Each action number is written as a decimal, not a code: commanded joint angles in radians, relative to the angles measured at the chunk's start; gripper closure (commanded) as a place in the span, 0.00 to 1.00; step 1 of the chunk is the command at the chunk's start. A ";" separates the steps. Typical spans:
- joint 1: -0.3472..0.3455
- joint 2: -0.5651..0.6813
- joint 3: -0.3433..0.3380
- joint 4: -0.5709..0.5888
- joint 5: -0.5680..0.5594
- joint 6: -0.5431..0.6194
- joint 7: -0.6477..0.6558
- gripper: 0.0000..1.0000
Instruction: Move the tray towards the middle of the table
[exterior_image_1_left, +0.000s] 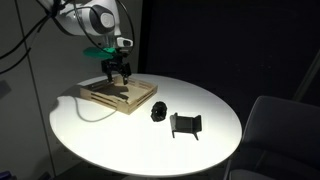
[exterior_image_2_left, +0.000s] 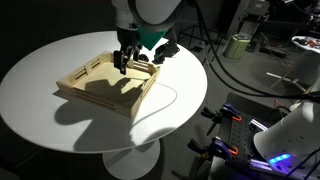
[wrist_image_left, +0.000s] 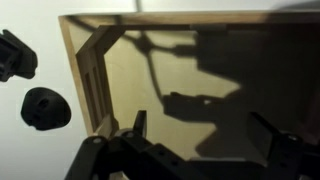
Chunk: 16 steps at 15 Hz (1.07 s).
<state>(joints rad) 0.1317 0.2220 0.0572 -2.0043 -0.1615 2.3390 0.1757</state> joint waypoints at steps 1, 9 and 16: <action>0.009 -0.003 -0.021 0.112 -0.055 -0.104 0.056 0.00; -0.005 -0.040 0.004 0.254 0.047 -0.451 0.059 0.00; -0.012 -0.145 0.005 0.209 0.149 -0.523 0.055 0.00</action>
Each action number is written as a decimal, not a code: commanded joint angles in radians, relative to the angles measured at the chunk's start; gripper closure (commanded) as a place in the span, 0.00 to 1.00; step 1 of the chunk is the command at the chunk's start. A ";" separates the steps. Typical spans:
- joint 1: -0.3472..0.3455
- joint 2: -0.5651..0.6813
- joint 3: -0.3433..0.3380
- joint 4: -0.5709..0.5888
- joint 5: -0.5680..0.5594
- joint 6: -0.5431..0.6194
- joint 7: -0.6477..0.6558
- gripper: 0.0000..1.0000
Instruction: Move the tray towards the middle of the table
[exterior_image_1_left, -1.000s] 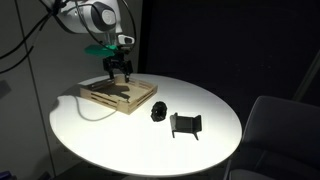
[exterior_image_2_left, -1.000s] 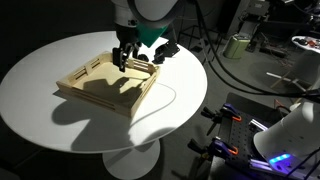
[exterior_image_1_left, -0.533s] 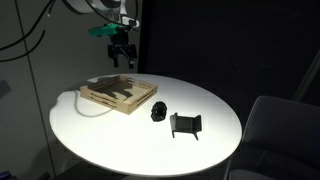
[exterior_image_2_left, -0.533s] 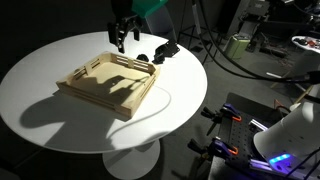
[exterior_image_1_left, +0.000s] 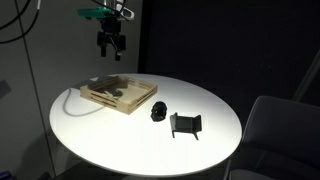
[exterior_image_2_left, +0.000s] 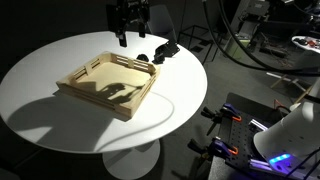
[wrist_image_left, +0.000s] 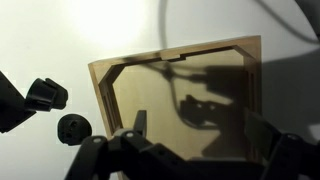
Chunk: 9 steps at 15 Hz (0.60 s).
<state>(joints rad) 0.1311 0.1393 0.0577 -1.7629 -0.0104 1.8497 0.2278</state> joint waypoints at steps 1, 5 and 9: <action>-0.011 -0.084 0.003 -0.045 -0.020 -0.051 0.009 0.00; -0.021 -0.163 0.002 -0.102 -0.069 -0.099 0.007 0.00; -0.044 -0.230 -0.003 -0.180 -0.103 -0.055 -0.029 0.00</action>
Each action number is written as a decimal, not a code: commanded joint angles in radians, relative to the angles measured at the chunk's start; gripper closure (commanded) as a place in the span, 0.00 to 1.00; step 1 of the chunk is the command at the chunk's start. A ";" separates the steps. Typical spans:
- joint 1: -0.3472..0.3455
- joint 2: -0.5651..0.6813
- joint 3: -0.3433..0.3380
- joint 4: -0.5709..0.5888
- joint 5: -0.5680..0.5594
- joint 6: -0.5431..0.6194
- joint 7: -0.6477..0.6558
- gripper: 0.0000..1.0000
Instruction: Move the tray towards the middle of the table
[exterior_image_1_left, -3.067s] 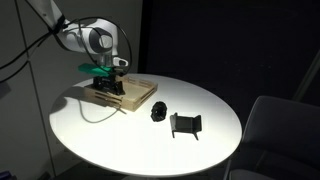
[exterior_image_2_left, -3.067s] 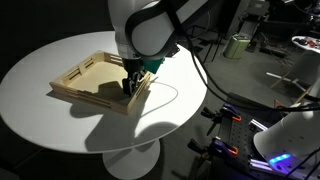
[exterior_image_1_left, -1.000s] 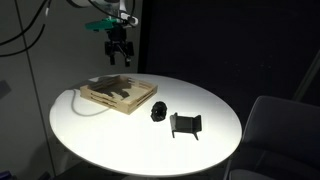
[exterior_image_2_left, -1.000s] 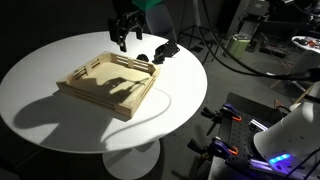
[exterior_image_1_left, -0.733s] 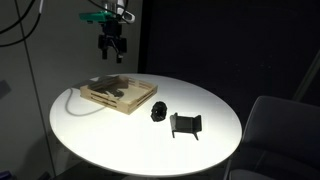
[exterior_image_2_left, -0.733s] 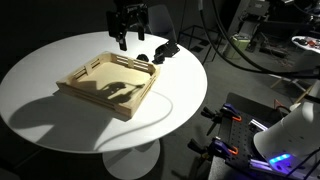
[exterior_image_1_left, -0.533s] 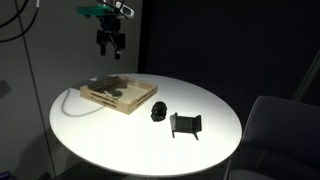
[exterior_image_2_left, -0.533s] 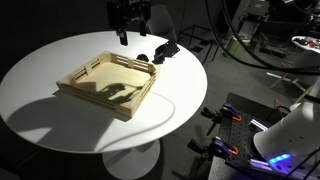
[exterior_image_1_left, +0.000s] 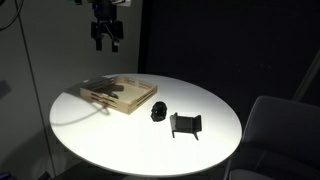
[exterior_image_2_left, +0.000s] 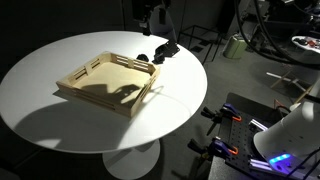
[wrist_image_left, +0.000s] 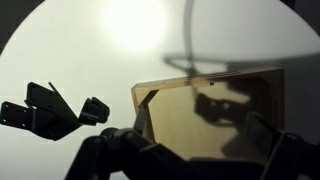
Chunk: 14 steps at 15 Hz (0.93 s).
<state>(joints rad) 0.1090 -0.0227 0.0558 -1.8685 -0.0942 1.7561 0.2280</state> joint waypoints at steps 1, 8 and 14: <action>-0.029 -0.080 -0.003 -0.093 -0.025 0.065 -0.035 0.00; -0.073 -0.136 -0.029 -0.205 0.008 0.288 -0.105 0.00; -0.094 -0.180 -0.037 -0.230 0.021 0.262 -0.092 0.00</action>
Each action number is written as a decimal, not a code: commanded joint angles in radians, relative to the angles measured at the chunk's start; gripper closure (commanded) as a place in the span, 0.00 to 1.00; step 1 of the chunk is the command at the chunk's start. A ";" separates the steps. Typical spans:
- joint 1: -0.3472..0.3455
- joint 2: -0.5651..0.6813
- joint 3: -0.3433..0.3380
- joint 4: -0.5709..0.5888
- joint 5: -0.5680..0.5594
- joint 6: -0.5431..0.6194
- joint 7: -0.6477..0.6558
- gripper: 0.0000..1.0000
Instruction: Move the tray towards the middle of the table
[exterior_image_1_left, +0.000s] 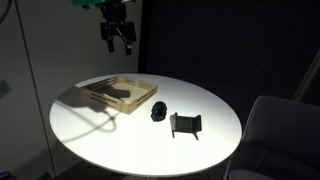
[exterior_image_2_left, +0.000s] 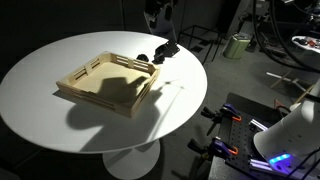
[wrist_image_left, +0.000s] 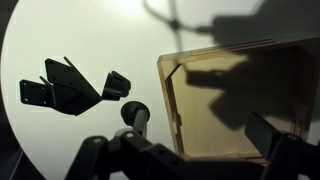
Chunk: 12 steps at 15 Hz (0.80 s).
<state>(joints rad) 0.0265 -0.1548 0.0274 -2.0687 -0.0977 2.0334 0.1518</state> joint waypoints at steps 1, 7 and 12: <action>-0.014 -0.055 -0.011 -0.036 0.026 -0.019 -0.021 0.00; -0.017 -0.047 -0.007 -0.032 0.022 -0.010 -0.002 0.00; -0.017 -0.051 -0.007 -0.037 0.023 -0.010 -0.002 0.00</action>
<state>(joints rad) 0.0163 -0.2060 0.0144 -2.1075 -0.0765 2.0252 0.1518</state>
